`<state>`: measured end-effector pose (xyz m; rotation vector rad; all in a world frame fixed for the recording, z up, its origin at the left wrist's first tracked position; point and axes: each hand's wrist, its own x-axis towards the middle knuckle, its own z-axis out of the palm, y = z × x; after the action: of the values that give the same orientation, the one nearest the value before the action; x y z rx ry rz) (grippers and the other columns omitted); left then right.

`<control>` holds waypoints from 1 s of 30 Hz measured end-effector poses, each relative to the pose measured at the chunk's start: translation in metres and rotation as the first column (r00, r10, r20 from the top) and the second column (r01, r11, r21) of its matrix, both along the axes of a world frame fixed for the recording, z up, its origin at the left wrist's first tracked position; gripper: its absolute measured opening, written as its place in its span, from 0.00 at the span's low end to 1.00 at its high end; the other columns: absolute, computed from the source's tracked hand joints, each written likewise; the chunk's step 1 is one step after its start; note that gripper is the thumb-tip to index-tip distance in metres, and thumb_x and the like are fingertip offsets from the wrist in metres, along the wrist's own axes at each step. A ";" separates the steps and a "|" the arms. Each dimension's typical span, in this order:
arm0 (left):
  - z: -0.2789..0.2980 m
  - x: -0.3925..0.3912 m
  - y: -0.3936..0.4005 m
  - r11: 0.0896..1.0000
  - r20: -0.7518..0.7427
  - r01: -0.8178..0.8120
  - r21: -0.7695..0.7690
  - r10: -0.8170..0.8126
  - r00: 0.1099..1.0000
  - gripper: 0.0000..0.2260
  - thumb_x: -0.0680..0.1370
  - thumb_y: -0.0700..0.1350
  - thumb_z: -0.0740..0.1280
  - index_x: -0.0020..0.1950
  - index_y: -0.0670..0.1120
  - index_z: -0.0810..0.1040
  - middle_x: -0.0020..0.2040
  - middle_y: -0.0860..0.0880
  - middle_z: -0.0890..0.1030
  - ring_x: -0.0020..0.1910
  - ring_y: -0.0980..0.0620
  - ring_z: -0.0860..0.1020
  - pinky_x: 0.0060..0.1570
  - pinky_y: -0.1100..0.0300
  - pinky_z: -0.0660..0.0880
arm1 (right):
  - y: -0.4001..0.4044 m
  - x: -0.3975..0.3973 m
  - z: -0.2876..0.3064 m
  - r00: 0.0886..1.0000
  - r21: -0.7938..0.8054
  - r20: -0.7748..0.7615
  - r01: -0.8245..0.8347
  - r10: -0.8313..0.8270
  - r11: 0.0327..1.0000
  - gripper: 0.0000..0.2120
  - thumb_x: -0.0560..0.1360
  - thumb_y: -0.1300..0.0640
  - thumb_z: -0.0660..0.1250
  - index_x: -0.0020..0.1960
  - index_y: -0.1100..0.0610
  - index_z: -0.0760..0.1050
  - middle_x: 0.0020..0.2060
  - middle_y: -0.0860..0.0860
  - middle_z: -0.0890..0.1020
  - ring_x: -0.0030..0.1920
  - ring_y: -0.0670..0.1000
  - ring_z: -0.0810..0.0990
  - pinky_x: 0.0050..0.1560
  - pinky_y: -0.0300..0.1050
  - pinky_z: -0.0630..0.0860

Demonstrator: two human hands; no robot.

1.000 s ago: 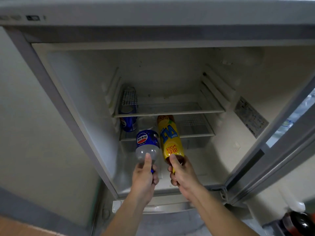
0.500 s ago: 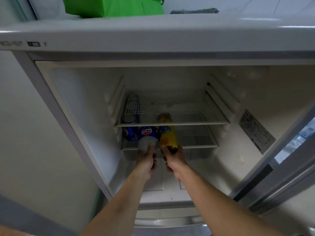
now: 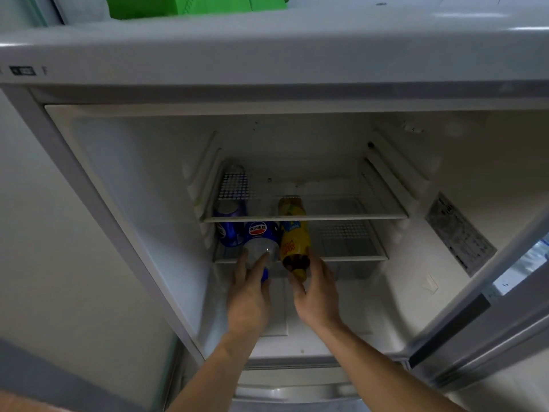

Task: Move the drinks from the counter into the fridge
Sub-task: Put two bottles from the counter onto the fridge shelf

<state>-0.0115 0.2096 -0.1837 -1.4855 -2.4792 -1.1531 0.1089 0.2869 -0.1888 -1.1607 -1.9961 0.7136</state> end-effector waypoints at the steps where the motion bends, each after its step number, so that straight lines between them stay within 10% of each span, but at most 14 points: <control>1: 0.002 -0.002 0.003 0.999 -0.022 -0.010 -0.034 0.010 1.000 0.22 0.78 0.39 0.68 0.71 0.53 0.74 0.76 0.44 0.65 0.68 0.39 0.73 0.48 0.50 0.81 | 0.002 -0.003 0.001 1.000 0.012 0.020 0.003 -0.003 1.000 0.31 0.77 0.48 0.69 0.75 0.58 0.65 0.65 0.56 0.76 0.66 0.55 0.73 0.62 0.53 0.75; 5: 0.006 -0.017 0.024 0.958 -0.121 -0.051 -0.283 0.017 0.993 0.25 0.82 0.45 0.61 0.77 0.62 0.60 0.81 0.48 0.54 0.75 0.41 0.62 0.68 0.48 0.67 | 0.021 -0.011 0.006 0.991 0.030 0.131 0.005 -0.009 1.000 0.33 0.78 0.48 0.67 0.77 0.57 0.61 0.68 0.56 0.74 0.67 0.57 0.72 0.64 0.52 0.72; 16: 0.024 -0.042 0.060 0.855 -0.146 0.058 -0.515 -0.154 0.977 0.39 0.78 0.56 0.65 0.77 0.65 0.39 0.80 0.41 0.45 0.77 0.35 0.55 0.70 0.42 0.62 | 0.090 -0.039 0.028 0.734 -0.207 0.660 -0.030 0.162 0.978 0.34 0.83 0.44 0.52 0.81 0.54 0.39 0.81 0.54 0.50 0.80 0.61 0.47 0.77 0.61 0.48; 23: 0.011 -0.017 0.020 0.915 -0.083 0.040 -0.401 -0.080 0.993 0.38 0.77 0.56 0.67 0.79 0.57 0.47 0.81 0.49 0.45 0.77 0.42 0.56 0.71 0.44 0.63 | 0.074 -0.033 0.021 0.825 -0.163 0.557 0.002 0.090 0.987 0.38 0.81 0.45 0.59 0.81 0.52 0.40 0.80 0.55 0.57 0.79 0.61 0.52 0.77 0.59 0.53; 30: -0.011 -0.008 -0.048 0.951 -0.071 0.160 -0.265 -0.185 0.980 0.30 0.76 0.48 0.68 0.77 0.52 0.61 0.75 0.50 0.65 0.70 0.47 0.68 0.65 0.52 0.72 | -0.003 -0.025 0.001 0.985 0.170 0.166 0.023 -0.051 0.985 0.30 0.73 0.58 0.72 0.73 0.59 0.68 0.68 0.57 0.73 0.67 0.58 0.71 0.65 0.55 0.72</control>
<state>-0.0192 0.1613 -0.1949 -1.8082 -2.5558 -0.7758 0.0836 0.2840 -0.1883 -1.1878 -2.1237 0.4302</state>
